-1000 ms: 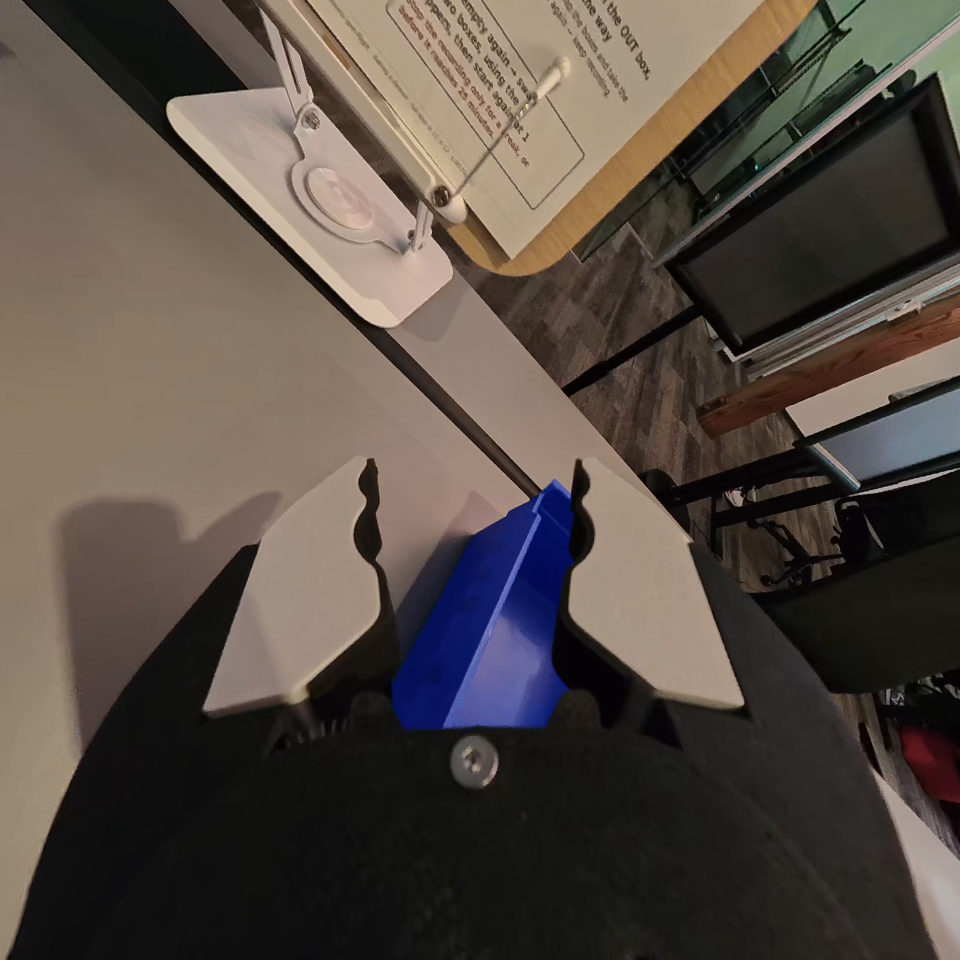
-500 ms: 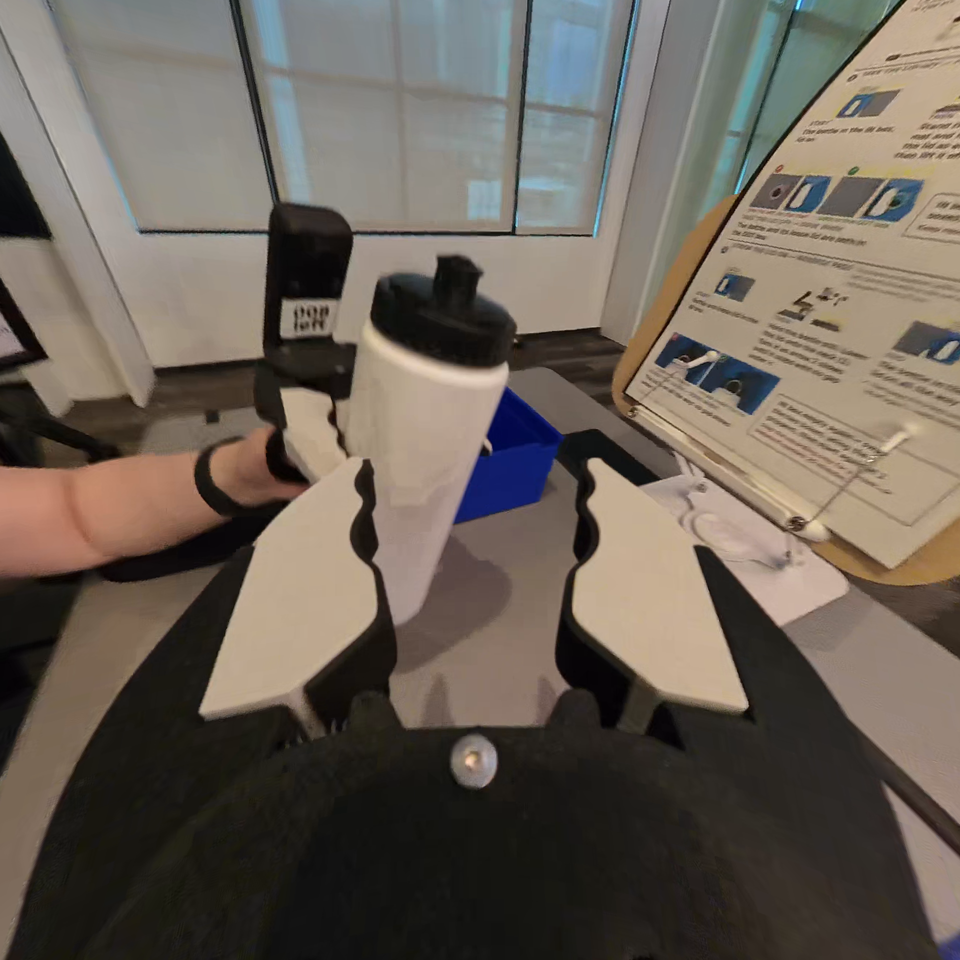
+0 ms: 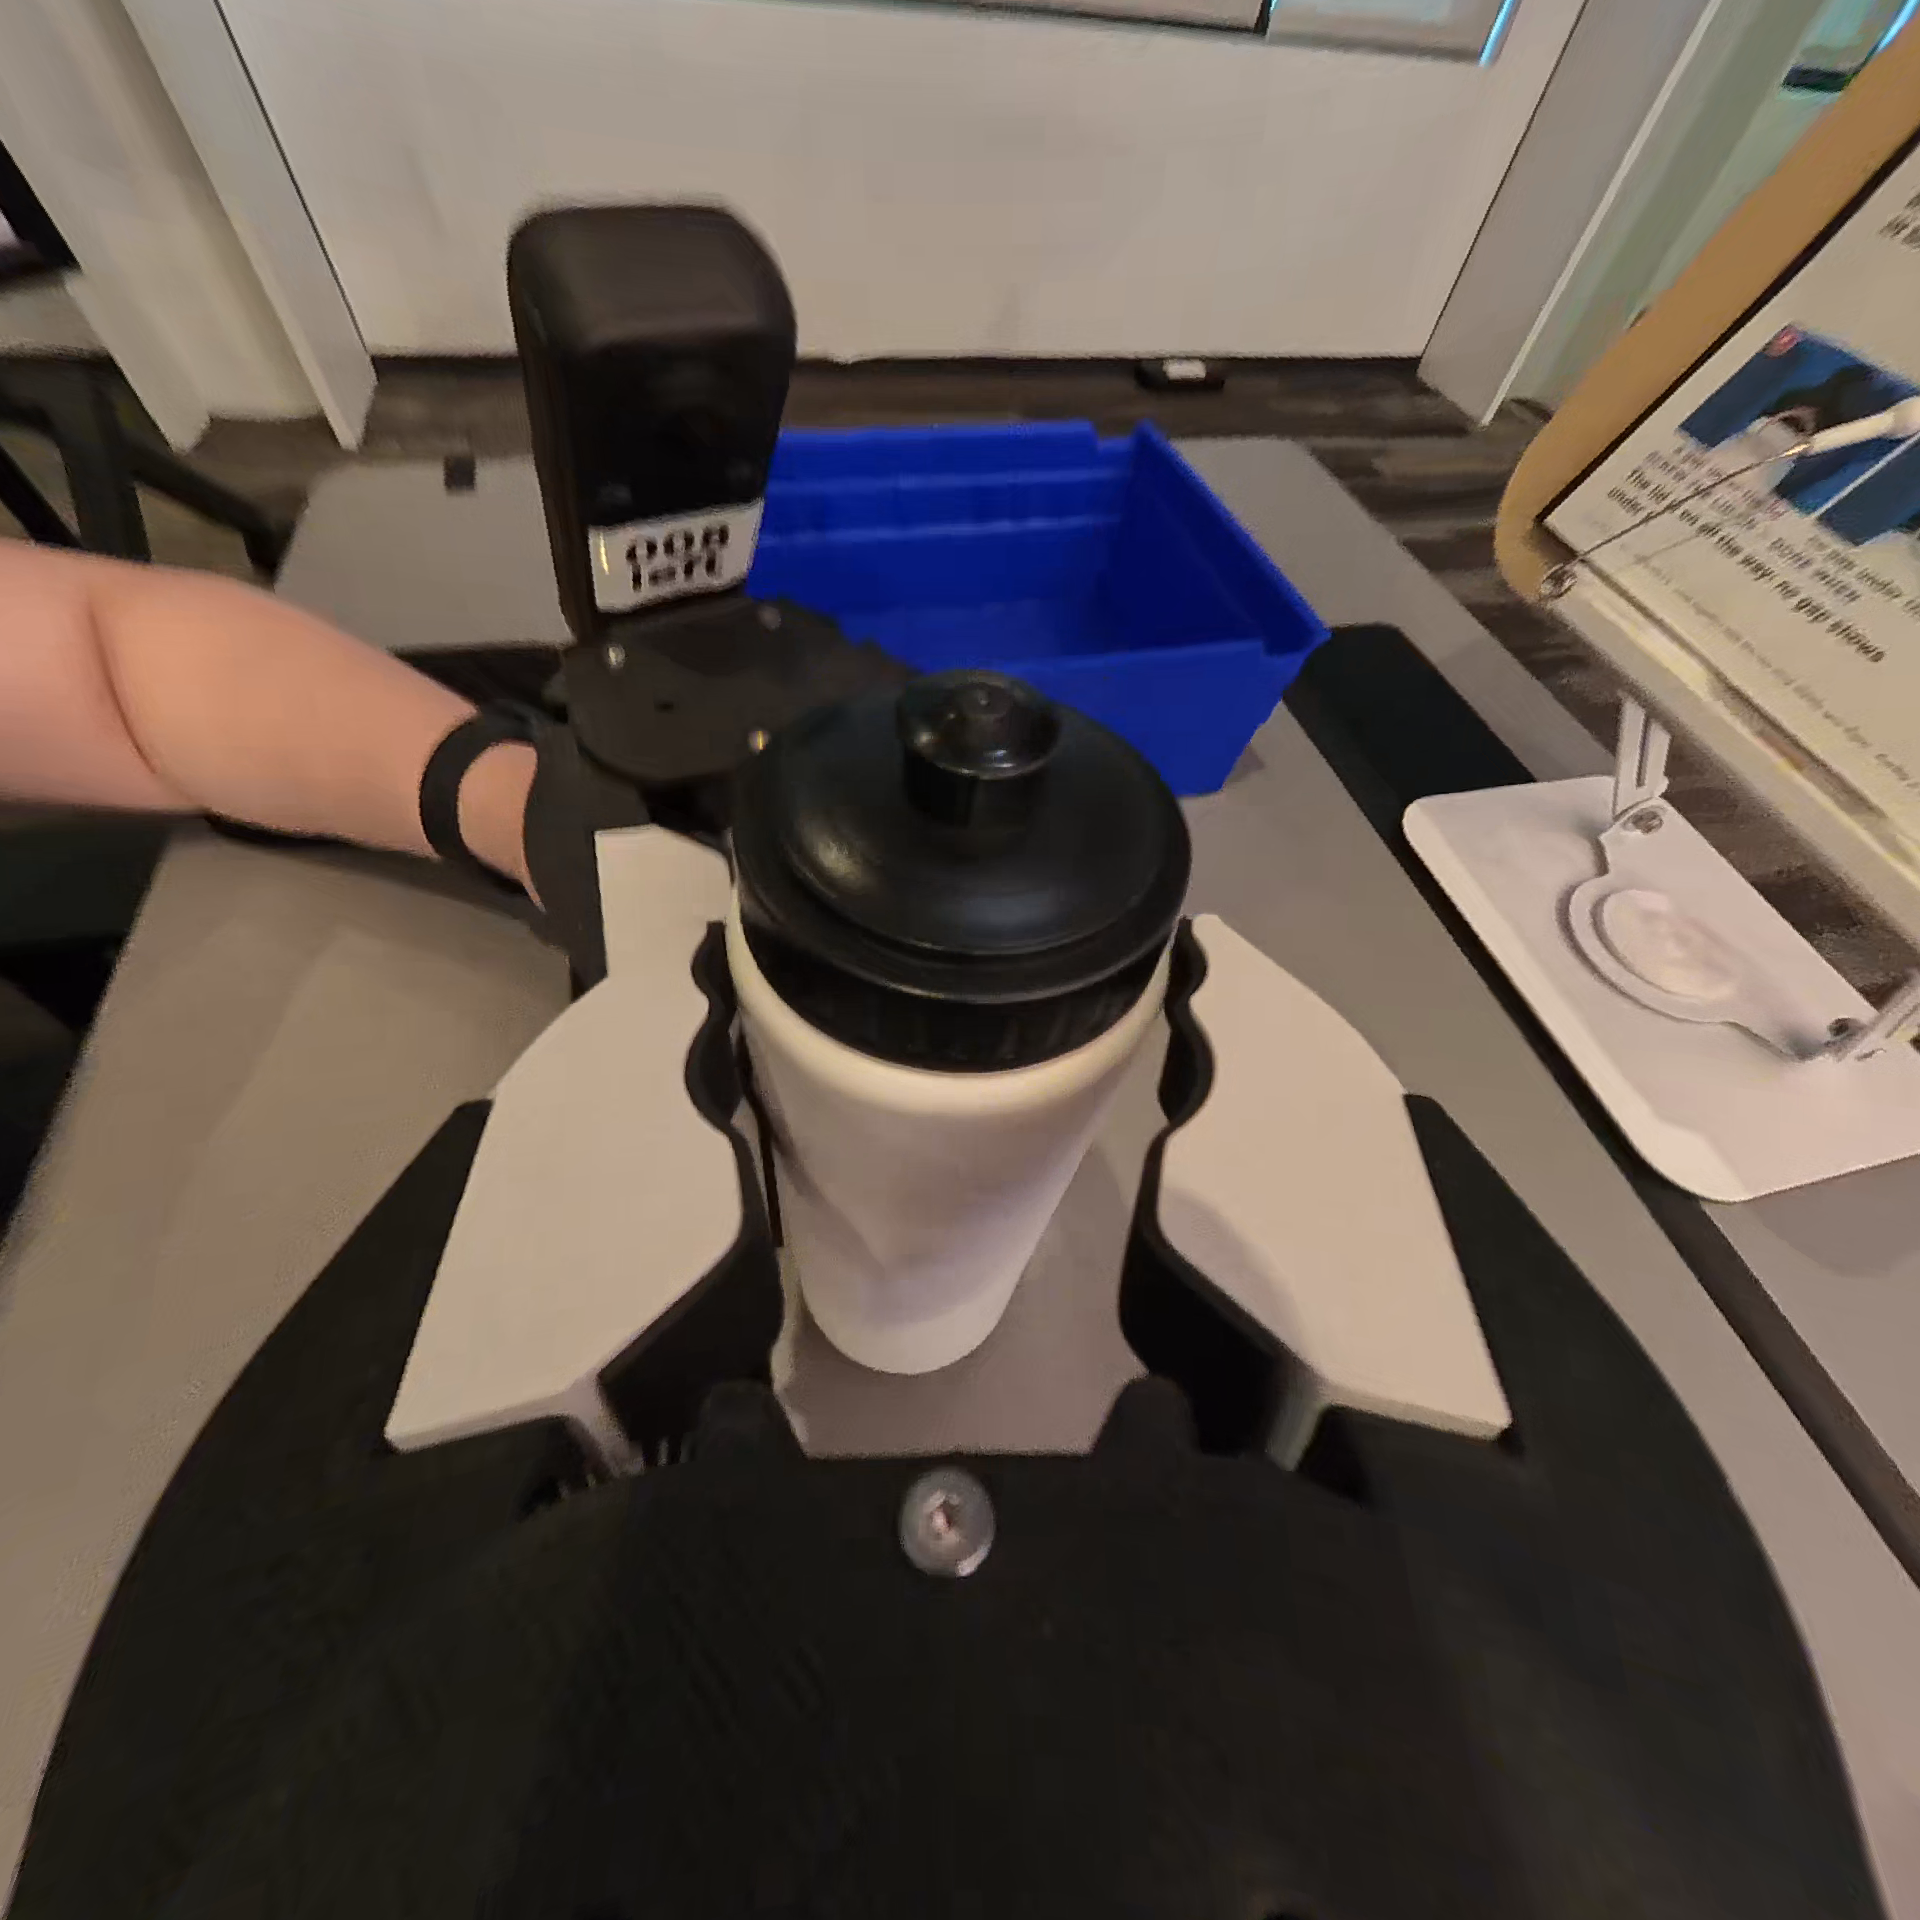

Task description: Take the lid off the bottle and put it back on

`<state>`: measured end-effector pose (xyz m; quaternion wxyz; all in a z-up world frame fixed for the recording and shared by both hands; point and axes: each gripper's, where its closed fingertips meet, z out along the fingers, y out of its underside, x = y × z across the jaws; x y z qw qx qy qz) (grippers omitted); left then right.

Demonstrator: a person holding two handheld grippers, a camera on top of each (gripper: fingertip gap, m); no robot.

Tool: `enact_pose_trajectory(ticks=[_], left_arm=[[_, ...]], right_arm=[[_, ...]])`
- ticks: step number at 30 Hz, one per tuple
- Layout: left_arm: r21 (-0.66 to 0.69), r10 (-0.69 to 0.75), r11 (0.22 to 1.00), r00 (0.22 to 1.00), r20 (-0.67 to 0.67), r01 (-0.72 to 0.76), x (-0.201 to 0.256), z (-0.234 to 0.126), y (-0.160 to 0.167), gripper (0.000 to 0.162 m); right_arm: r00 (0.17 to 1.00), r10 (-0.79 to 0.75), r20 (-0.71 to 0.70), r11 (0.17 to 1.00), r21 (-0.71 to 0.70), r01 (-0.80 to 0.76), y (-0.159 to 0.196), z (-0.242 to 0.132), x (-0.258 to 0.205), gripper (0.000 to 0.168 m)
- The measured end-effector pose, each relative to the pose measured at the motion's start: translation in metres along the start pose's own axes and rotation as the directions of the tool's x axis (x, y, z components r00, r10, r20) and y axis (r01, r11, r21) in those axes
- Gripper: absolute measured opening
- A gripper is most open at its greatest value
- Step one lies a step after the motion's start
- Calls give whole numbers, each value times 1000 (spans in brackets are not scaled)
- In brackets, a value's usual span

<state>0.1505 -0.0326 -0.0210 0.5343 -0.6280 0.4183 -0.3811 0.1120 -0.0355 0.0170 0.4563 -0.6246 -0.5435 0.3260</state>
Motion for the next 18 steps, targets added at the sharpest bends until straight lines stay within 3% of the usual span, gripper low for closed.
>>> enact_pose_trajectory(ticks=[4, 10, 14, 18], left_arm=[[110, 51, 992, 998, 27, -54, -1, -5, -10, 92], [14, 142, 990, 989, 49, -143, 2, 12, 4, 92], [-24, 141, 990, 987, 79, -140, 1, 16, 6, 91], [-23, 117, 993, 985, 129, -115, -2, 15, 6, 90]], right_arm=[[999, -19, 31, 999, -31, 20, 6, 3, -3, 82], [999, 2, 41, 997, -74, 1, 11, -5, -1, 84], [994, 104, -23, 995, 0, -104, -9, -16, 7, 84], [980, 138, -144, 985, -78, -151, -7, -21, 12, 83]])
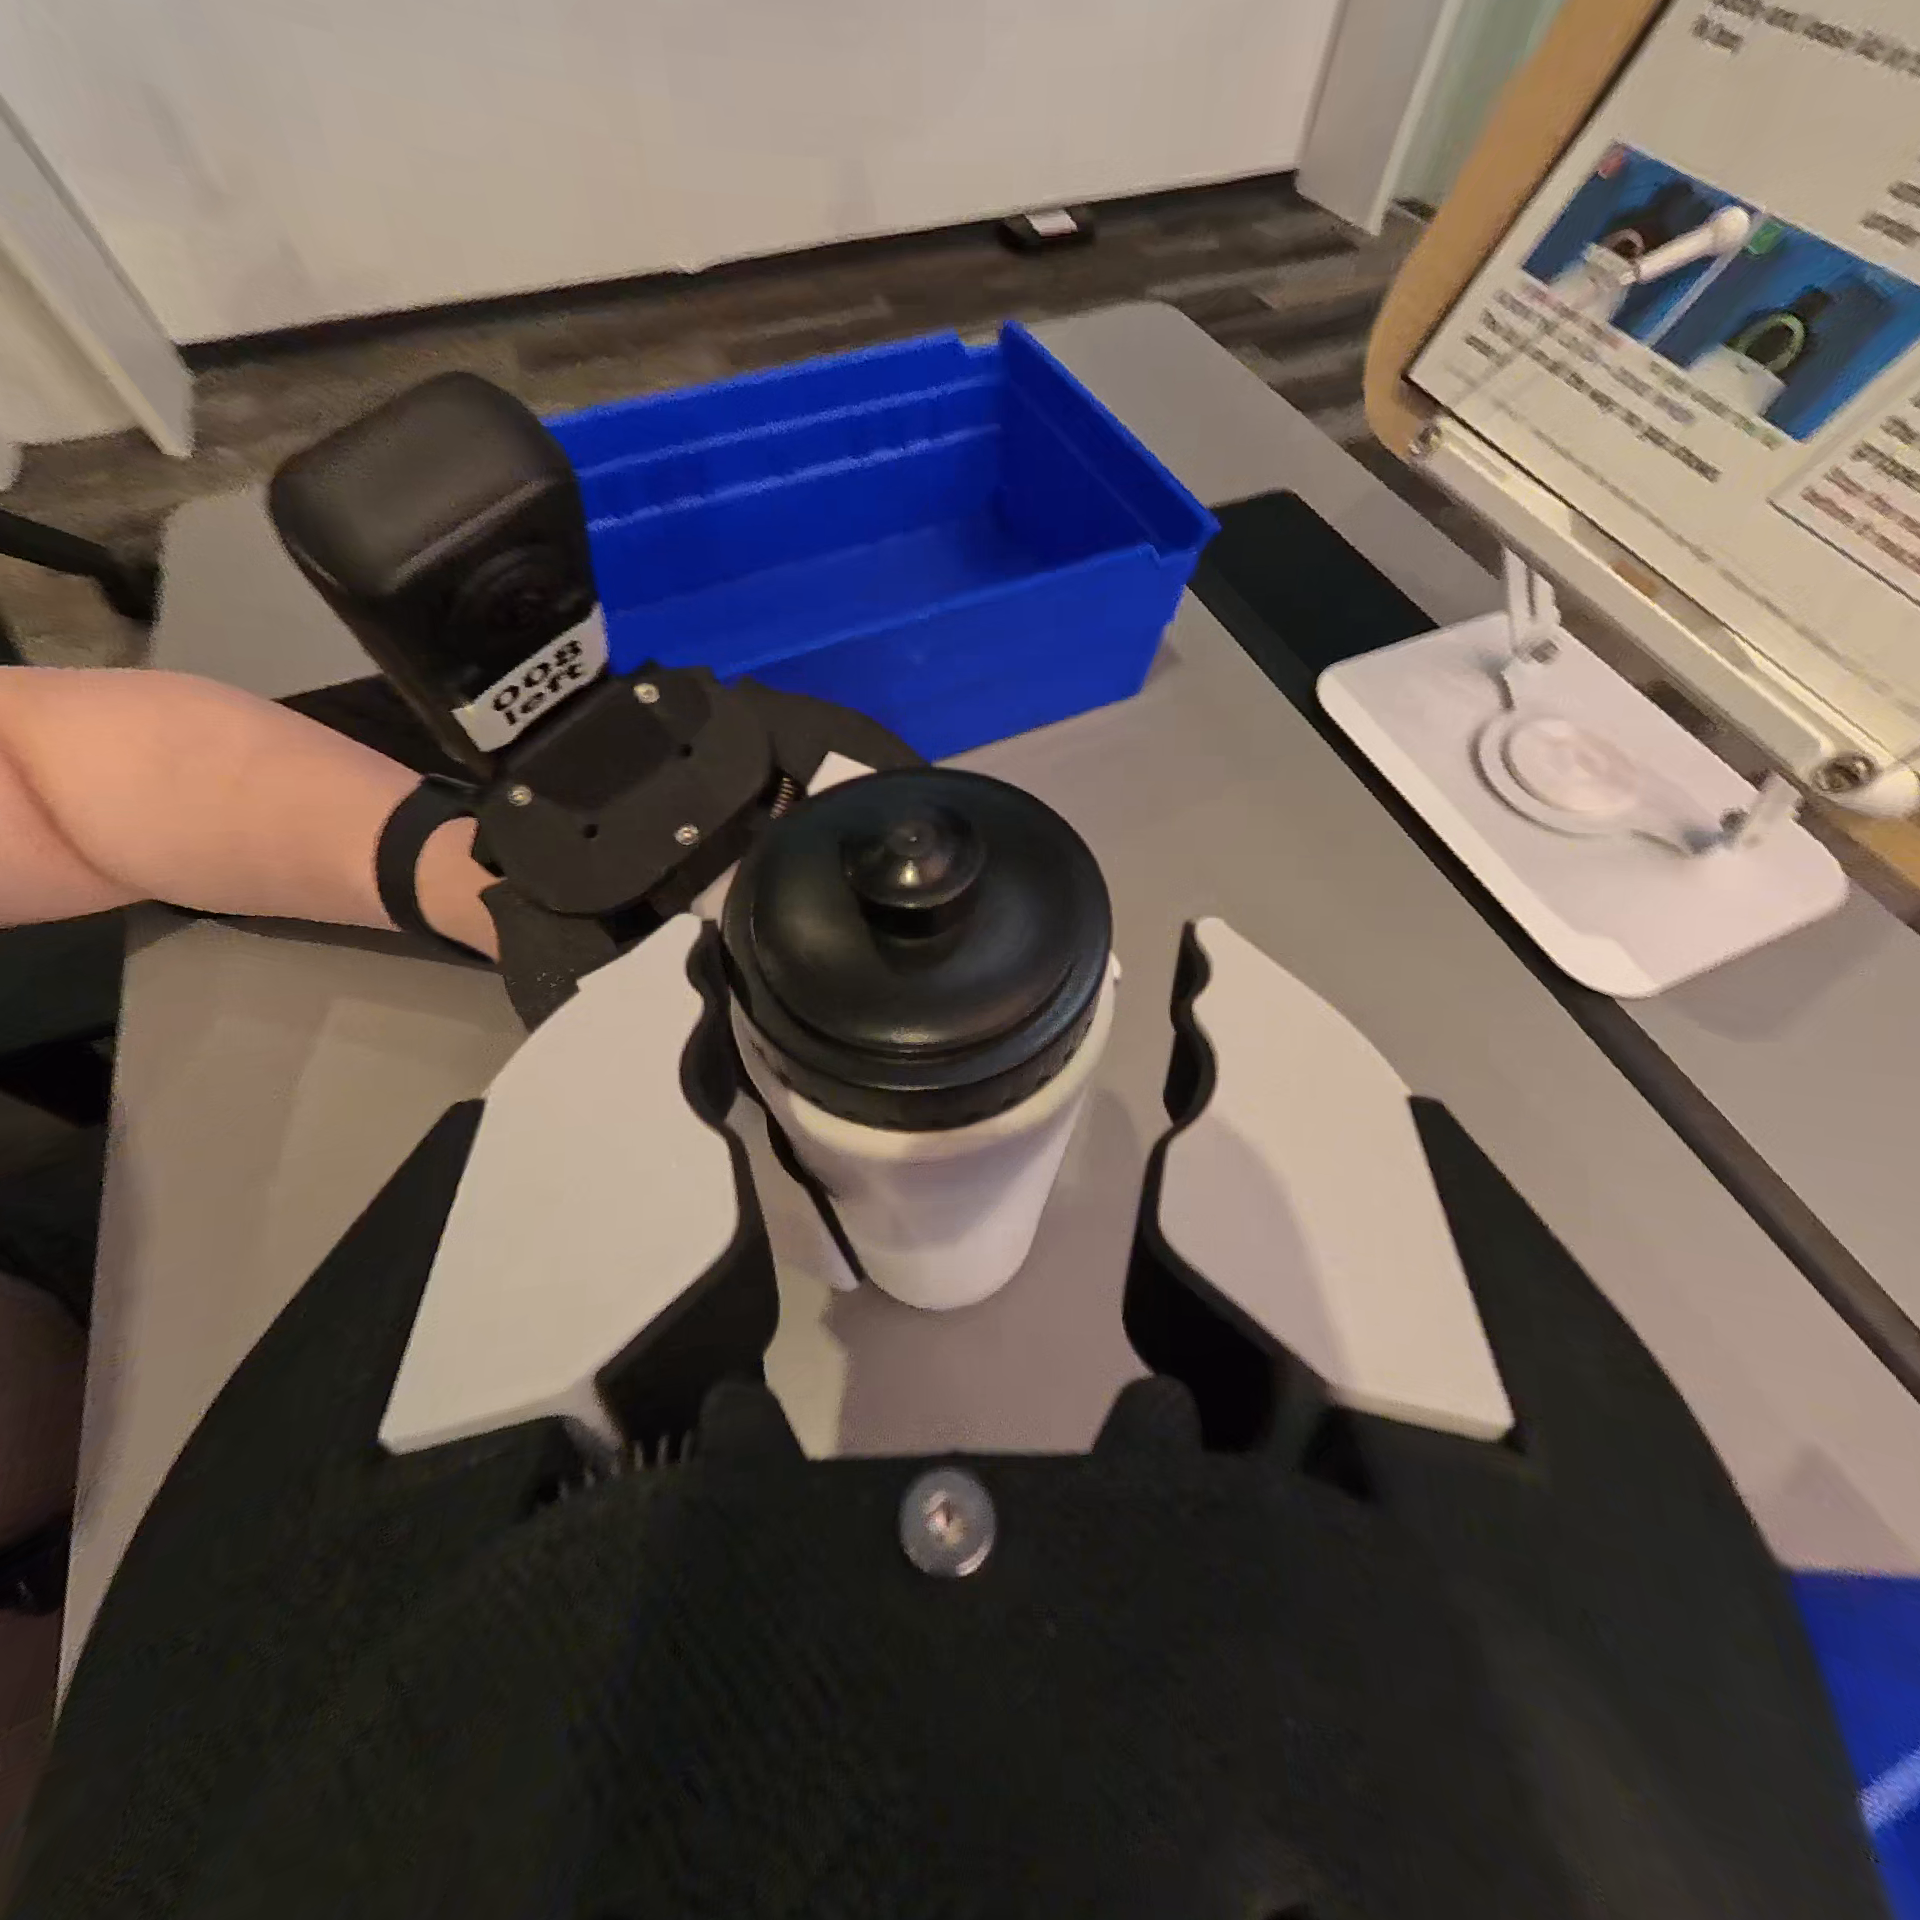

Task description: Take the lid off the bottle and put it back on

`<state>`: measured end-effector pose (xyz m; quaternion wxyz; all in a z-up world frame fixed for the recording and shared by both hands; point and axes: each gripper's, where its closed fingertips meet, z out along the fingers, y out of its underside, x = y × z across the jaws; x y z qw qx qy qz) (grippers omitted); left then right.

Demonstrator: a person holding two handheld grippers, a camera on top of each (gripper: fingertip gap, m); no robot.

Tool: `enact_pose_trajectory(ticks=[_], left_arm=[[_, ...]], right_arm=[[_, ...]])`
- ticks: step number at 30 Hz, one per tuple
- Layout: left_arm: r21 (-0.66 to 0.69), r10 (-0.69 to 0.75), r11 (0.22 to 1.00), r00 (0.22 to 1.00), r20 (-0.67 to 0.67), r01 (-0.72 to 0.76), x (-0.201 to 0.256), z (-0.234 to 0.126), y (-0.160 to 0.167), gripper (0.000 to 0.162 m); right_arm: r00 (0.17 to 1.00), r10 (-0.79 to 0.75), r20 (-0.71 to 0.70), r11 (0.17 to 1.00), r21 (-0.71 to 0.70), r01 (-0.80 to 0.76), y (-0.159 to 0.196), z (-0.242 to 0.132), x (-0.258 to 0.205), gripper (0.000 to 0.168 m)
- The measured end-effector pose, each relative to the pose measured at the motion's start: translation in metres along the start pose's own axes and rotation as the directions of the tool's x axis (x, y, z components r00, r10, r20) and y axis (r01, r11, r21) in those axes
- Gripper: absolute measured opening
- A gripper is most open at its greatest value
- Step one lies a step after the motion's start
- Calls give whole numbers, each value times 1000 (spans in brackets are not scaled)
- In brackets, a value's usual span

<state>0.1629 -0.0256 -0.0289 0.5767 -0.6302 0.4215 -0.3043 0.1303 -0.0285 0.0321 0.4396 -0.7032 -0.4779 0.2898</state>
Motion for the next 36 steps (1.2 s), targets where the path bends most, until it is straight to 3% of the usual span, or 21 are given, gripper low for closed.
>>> enact_pose_trajectory(ticks=[3, 25, 26, 28, 29, 36], left_arm=[[-4, -7, 1000, 999, 39, 7, -1, 1, 0, 90], [-28, 9, 1000, 1000, -28, -10, 0, 8, -1, 88], [-29, 24, 999, 1000, -12, -24, 0, 9, -2, 90], [-5, 72, 997, 996, 46, -71, -4, 15, -8, 115], [-7, 96, 995, 994, 56, -96, -3, 19, -9, 116], [-81, 3, 997, 998, 61, 1, -5, 27, -3, 105]], right_arm=[[999, 16, -45, 1000, -25, -18, 0, 4, -4, 74], [998, -30, 51, 999, -11, 31, 5, -5, 3, 73], [999, -30, 44, 999, -12, 31, 4, -5, 2, 73], [998, -23, 66, 1000, -16, 24, 4, -2, -4, 73], [996, -21, 82, 999, -23, 23, 4, -1, -8, 74], [997, 17, -77, 999, -47, -21, 4, 2, 7, 77]])
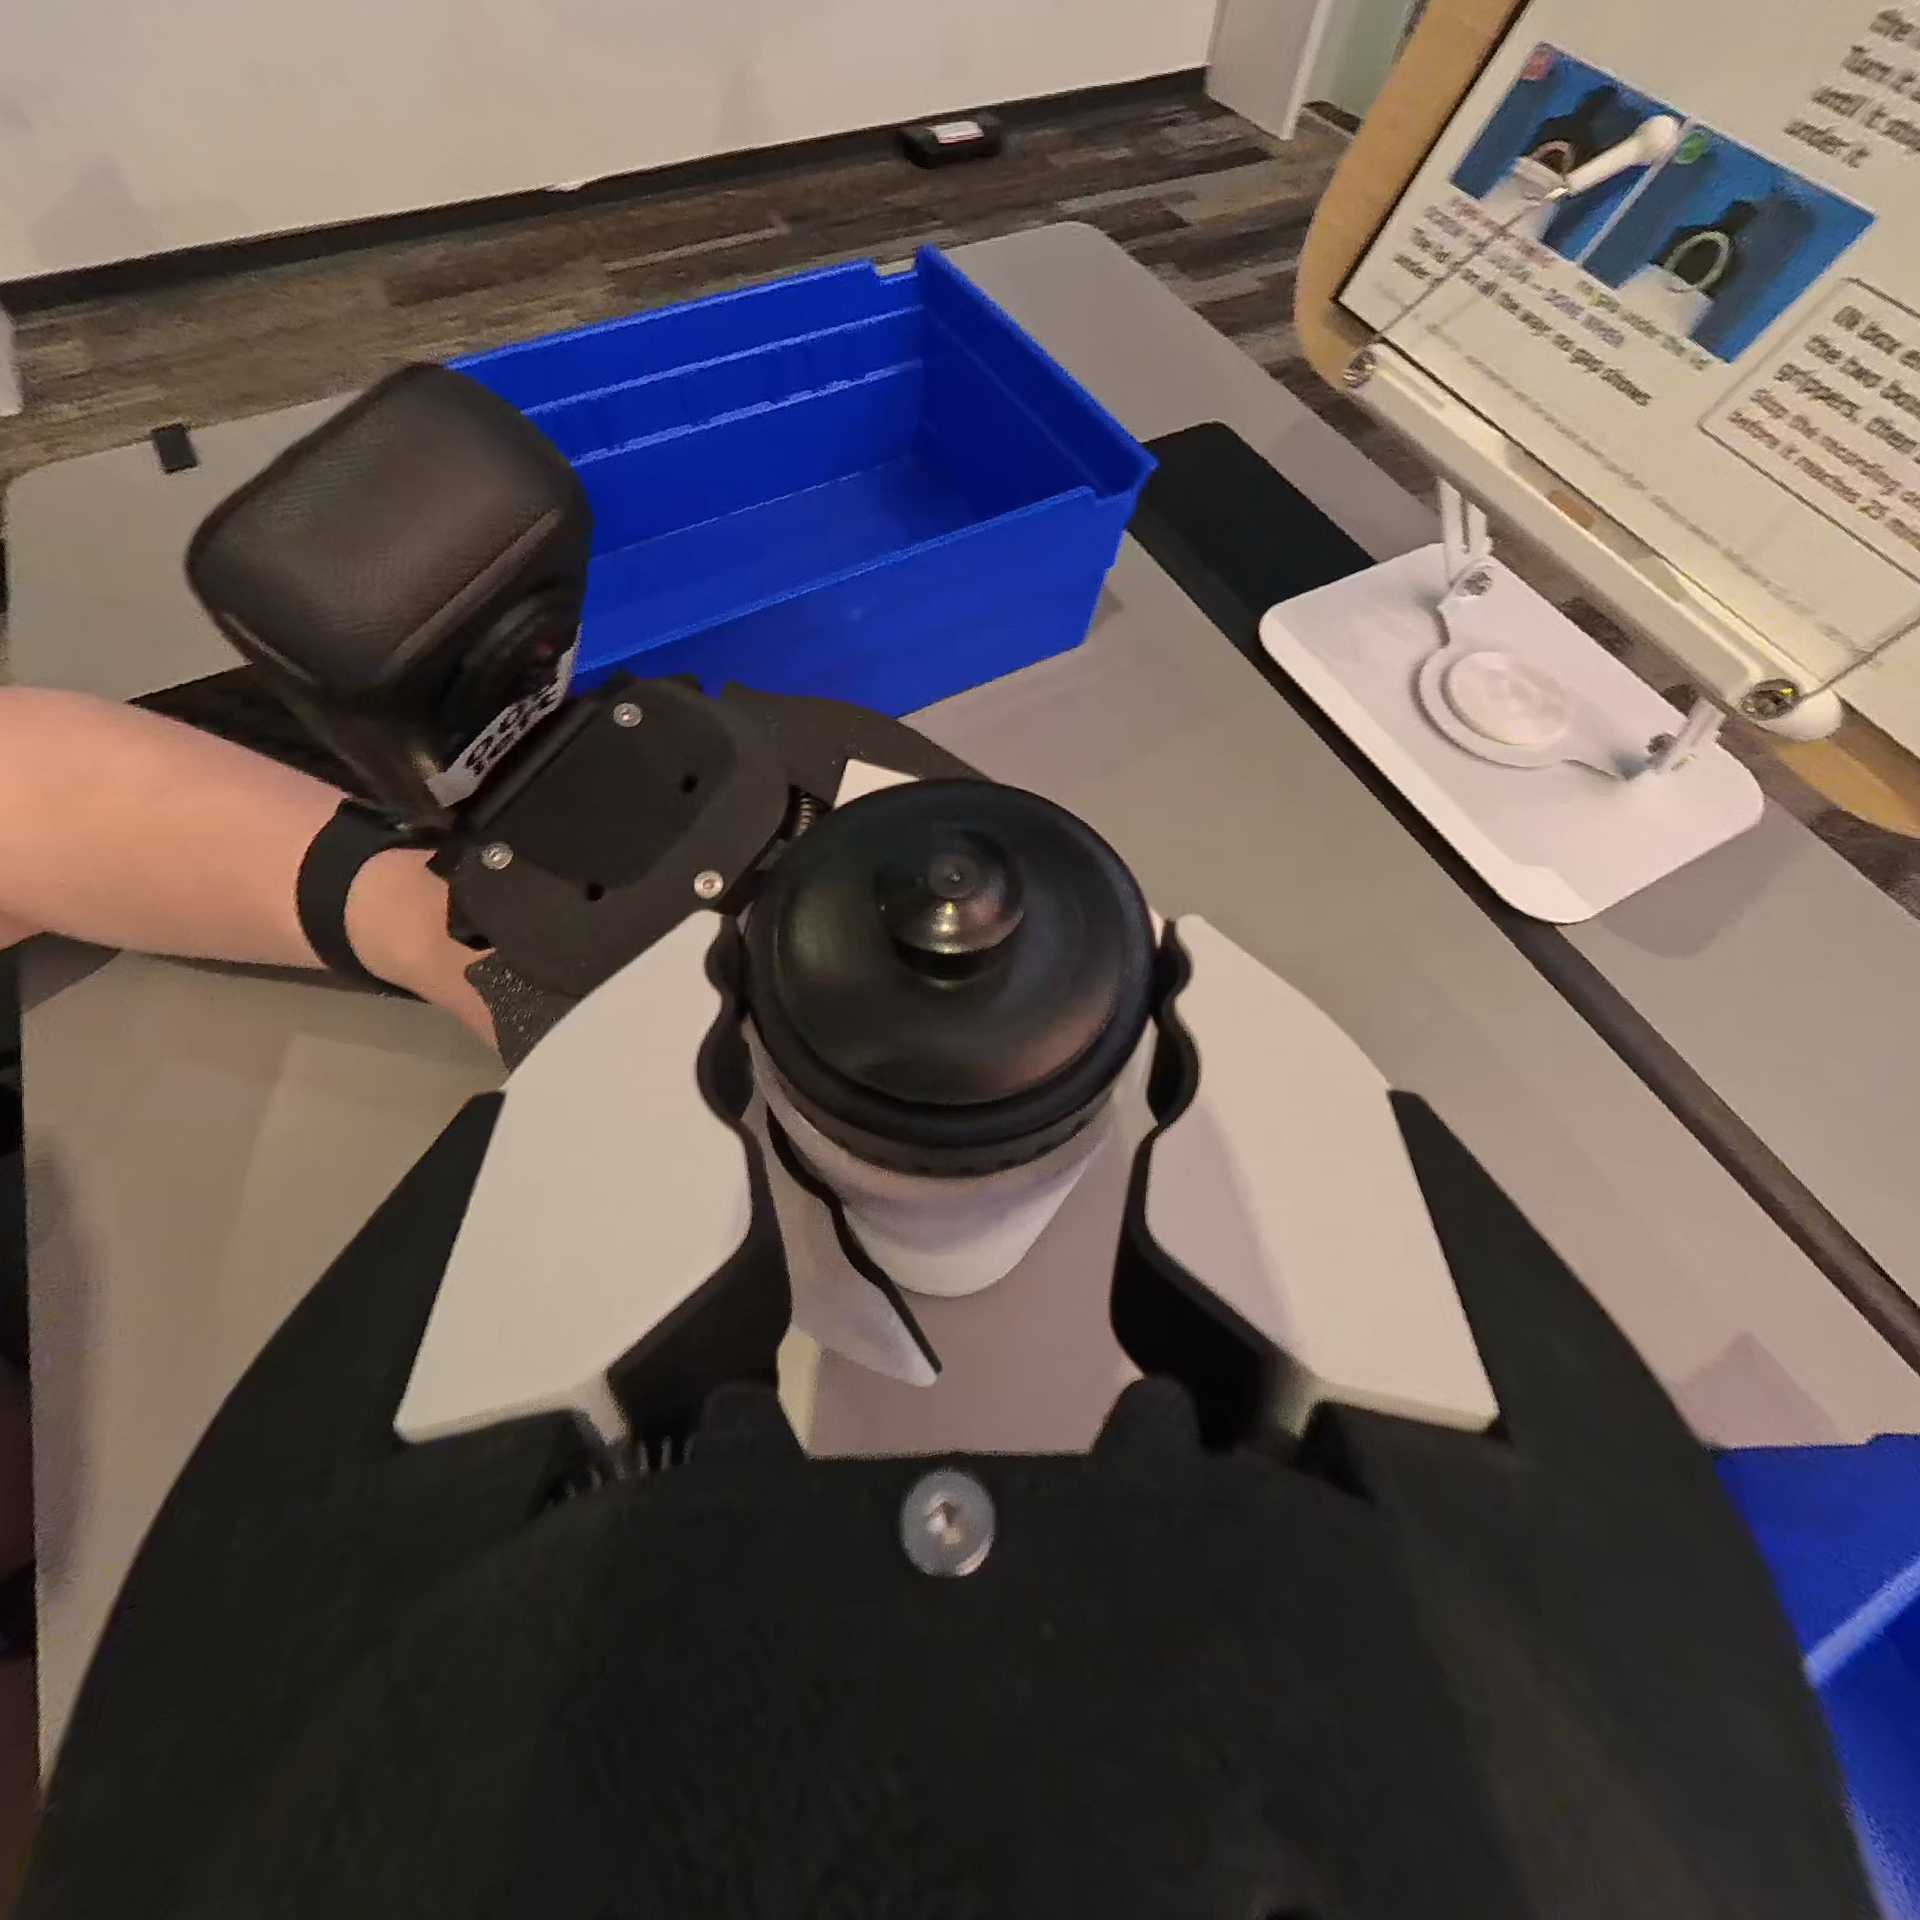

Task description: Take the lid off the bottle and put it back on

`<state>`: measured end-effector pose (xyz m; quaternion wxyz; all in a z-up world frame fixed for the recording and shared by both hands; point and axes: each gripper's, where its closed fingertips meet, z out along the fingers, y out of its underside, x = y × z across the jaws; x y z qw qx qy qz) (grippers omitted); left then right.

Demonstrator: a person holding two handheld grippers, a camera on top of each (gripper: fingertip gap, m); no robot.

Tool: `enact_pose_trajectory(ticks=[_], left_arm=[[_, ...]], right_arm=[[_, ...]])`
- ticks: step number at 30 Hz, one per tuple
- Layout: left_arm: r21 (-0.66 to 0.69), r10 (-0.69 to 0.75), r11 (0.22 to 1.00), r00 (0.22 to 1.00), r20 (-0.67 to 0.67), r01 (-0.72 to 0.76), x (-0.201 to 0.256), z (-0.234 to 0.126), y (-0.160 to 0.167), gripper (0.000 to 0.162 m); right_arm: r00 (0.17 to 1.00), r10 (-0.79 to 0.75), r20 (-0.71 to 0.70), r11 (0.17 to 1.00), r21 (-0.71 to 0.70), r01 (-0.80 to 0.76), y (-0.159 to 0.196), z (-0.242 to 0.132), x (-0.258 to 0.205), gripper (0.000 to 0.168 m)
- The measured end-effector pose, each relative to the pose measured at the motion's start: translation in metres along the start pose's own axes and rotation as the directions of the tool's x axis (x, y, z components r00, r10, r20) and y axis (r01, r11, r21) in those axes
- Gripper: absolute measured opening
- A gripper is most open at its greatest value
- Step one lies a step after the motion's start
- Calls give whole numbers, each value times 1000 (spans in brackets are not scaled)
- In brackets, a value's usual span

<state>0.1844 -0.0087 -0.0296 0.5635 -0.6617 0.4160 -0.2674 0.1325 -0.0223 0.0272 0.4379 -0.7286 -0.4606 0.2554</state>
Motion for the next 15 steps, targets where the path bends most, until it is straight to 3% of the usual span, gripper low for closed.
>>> enact_pose_trajectory(ticks=[15], left_arm=[[-39, -12, 999, 1000, -26, 11, 0, 1, 2, 101]], right_arm=[[998, -58, 37, 998, 8, 58, 2, -2, 4, 77]])
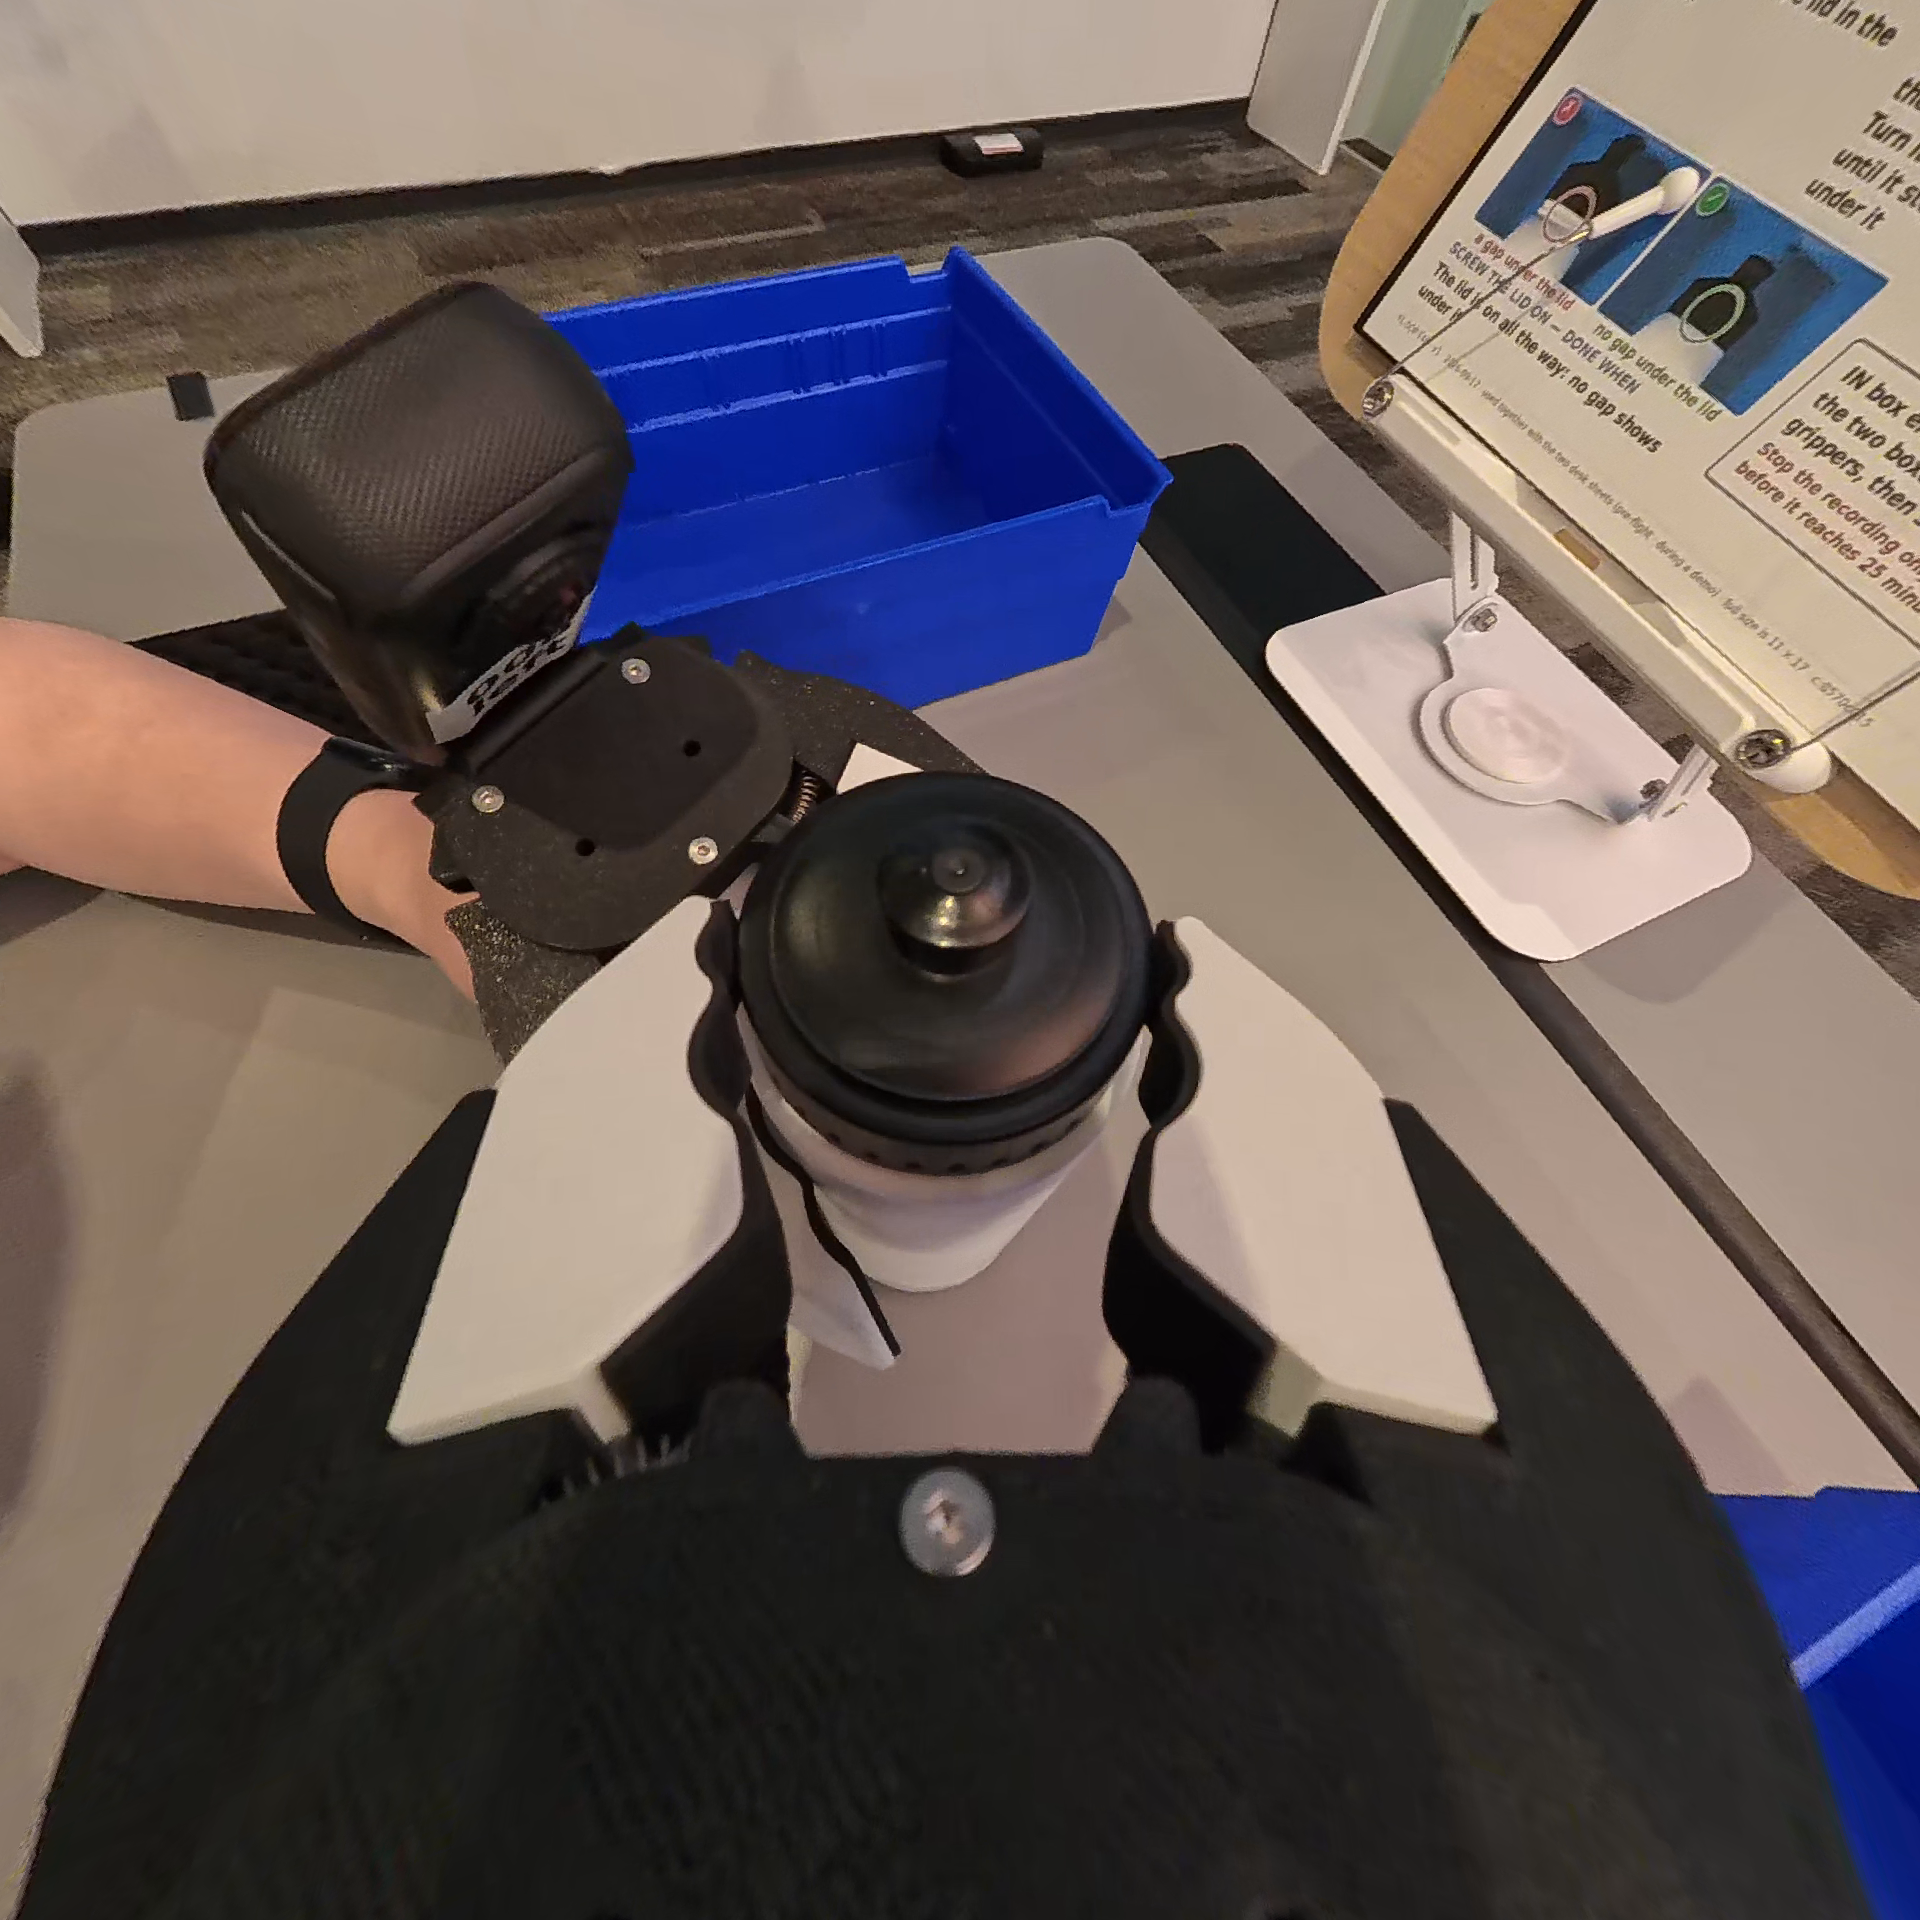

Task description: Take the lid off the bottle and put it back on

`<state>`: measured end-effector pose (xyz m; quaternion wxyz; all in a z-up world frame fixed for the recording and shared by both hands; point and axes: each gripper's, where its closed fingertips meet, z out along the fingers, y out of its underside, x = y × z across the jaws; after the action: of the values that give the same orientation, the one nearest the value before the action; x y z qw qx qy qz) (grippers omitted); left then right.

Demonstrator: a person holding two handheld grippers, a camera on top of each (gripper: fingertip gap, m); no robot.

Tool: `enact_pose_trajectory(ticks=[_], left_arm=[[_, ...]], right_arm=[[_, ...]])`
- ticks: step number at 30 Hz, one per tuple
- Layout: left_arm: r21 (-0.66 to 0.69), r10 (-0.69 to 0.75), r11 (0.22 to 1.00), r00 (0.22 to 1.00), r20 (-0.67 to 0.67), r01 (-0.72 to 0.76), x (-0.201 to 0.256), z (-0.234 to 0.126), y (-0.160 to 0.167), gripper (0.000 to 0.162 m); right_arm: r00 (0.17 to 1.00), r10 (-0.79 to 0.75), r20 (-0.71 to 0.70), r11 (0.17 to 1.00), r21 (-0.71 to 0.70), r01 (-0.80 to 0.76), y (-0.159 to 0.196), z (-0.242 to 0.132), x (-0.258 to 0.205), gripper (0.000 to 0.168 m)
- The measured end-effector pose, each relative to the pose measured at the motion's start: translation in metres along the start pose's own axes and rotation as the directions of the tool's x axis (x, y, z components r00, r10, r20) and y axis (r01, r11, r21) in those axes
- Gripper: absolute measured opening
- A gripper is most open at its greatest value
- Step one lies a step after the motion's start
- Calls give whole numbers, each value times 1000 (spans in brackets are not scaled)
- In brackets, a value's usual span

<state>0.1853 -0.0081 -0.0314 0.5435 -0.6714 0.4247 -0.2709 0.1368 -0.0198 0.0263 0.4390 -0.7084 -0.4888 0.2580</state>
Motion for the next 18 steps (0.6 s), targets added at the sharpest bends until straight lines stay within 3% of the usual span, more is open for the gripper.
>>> enact_pose_trajectory(ticks=[14, 18], left_arm=[[41, -5, 999, 990, -141, 11, 8, -3, -3, 96], [70, 26, 997, 994, -103, -19, 7, -1, -5, 104]], right_arm=[[995, -29, 96, 999, 46, 24, 1, -4, -1, 77], [992, -34, 122, 998, 50, 28, 1, -5, -4, 78]])
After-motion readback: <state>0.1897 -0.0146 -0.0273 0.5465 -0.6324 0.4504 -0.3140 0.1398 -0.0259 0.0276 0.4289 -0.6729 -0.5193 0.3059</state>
